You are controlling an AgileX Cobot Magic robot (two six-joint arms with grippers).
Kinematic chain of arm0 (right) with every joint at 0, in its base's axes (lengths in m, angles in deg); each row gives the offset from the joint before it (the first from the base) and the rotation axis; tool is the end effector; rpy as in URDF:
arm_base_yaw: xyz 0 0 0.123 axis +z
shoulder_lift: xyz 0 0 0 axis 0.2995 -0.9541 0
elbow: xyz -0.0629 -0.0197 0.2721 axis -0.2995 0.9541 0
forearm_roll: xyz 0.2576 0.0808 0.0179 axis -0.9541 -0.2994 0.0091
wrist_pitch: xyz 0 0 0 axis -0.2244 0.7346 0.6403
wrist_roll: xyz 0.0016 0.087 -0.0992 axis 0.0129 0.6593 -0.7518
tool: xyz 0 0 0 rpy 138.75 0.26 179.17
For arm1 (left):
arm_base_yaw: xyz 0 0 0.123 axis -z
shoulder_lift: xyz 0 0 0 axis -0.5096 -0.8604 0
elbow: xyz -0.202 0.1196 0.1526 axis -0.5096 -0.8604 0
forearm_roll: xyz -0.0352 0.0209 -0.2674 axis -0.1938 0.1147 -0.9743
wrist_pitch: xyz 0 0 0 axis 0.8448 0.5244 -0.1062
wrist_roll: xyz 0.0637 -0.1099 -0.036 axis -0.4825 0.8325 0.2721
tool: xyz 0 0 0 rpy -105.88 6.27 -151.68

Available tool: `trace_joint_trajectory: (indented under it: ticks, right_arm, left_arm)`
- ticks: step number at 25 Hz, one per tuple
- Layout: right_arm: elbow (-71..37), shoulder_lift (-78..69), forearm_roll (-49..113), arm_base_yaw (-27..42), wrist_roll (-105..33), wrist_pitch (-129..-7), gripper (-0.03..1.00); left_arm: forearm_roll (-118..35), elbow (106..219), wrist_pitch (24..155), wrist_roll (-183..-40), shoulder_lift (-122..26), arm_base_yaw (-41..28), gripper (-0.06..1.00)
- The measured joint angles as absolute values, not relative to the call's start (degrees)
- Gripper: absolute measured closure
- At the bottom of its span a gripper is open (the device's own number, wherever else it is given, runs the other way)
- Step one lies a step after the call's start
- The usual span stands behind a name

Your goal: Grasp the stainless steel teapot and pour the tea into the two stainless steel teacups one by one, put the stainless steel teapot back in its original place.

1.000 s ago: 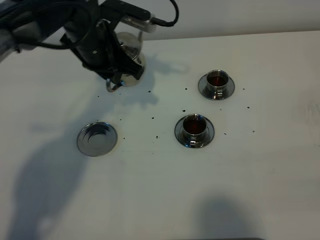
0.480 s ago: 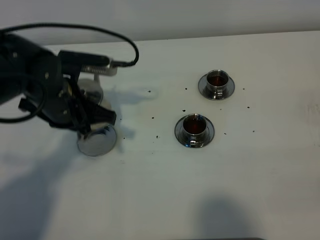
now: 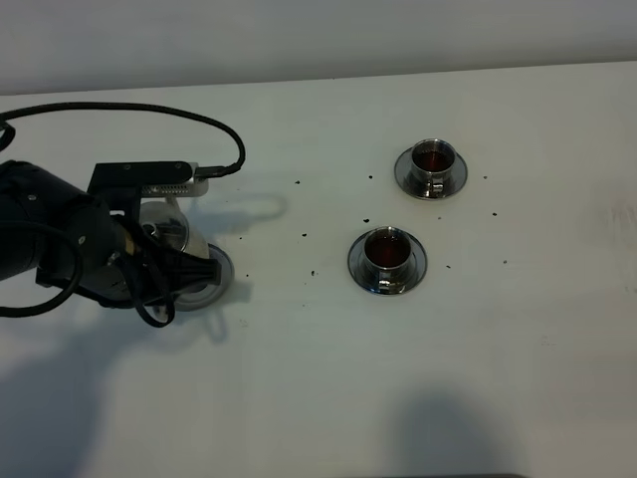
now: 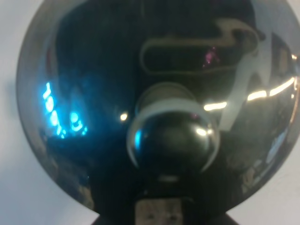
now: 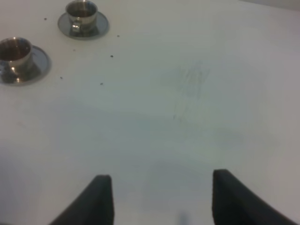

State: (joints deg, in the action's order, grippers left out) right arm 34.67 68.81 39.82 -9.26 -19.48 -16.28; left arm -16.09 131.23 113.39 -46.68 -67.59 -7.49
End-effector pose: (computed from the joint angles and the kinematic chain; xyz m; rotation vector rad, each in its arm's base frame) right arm 0.0522 0.0075 0.2650 -0.2540 2.0367 0.0228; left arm 0.3040 -0.1160 0.1222 0.0530 2.7250 -0.0829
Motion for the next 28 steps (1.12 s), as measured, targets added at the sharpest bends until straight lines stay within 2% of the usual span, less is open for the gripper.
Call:
trace_joint_trajectory:
  ticks: [28]
  right_arm:
    - [34.7, 68.8, 39.8, -9.3, -19.5, -16.3, 0.51]
  left_arm:
    - [-16.0, 130.6, 107.1, -46.6, -72.3, -7.5, 0.72]
